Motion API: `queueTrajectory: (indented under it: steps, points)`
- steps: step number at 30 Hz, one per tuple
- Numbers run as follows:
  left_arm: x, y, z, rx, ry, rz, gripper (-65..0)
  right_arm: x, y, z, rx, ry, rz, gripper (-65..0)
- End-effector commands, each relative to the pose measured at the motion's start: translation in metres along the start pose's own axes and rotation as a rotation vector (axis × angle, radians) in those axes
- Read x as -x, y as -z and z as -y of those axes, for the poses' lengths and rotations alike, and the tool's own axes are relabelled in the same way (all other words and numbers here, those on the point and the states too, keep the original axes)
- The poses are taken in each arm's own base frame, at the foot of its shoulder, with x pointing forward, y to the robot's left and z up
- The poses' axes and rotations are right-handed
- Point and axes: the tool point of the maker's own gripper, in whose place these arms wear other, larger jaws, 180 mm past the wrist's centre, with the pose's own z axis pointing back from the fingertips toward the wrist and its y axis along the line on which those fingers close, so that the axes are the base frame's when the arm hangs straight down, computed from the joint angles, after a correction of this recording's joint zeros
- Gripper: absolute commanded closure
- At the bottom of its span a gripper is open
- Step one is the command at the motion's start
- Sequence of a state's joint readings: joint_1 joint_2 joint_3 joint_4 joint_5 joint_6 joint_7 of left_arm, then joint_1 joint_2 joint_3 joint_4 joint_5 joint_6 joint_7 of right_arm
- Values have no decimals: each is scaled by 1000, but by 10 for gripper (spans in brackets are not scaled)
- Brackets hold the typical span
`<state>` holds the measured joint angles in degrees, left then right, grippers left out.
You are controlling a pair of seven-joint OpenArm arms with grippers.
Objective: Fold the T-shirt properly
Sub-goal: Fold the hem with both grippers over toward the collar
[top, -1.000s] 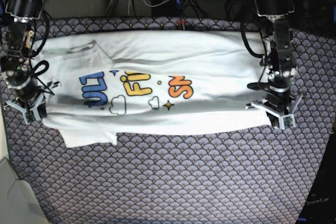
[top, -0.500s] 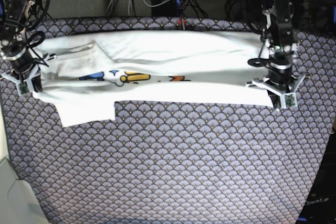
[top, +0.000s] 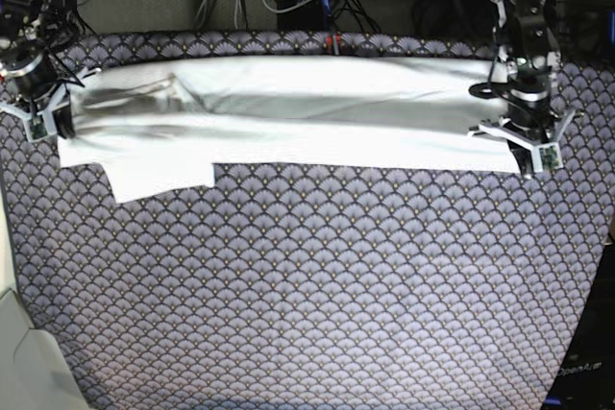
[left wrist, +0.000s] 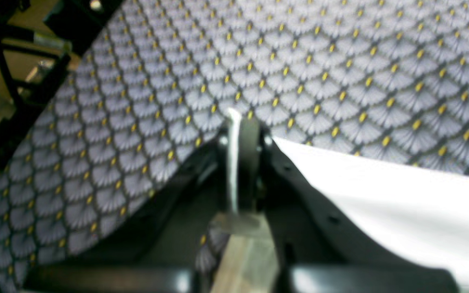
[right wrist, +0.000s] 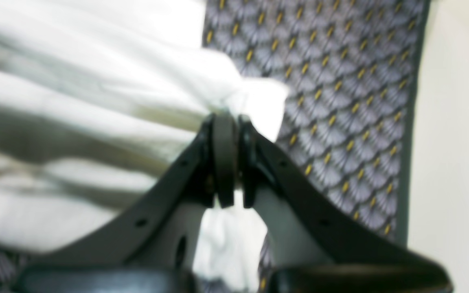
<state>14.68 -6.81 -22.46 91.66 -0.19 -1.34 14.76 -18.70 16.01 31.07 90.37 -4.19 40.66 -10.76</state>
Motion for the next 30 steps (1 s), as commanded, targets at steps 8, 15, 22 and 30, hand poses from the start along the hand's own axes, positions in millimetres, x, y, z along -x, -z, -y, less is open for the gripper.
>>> queueTrajectory:
  steps: [8, 15, 22, 30]
  points:
    - [12, -12, -11, -17, 31, -13, -6, 0, -8, 6, 13, -13, 12, 0]
    - [26, -9, -16, -20, 44, -51, -8, 9, -9, 2, 4, -11, -13, 0]
    - [41, -6, -19, -24, 46, -91, -29, 15, -12, 1, 2, -13, -31, 0]
    - [42, -6, -17, -22, 42, -92, -295, 21, -16, -1, -6, -17, -48, -244]
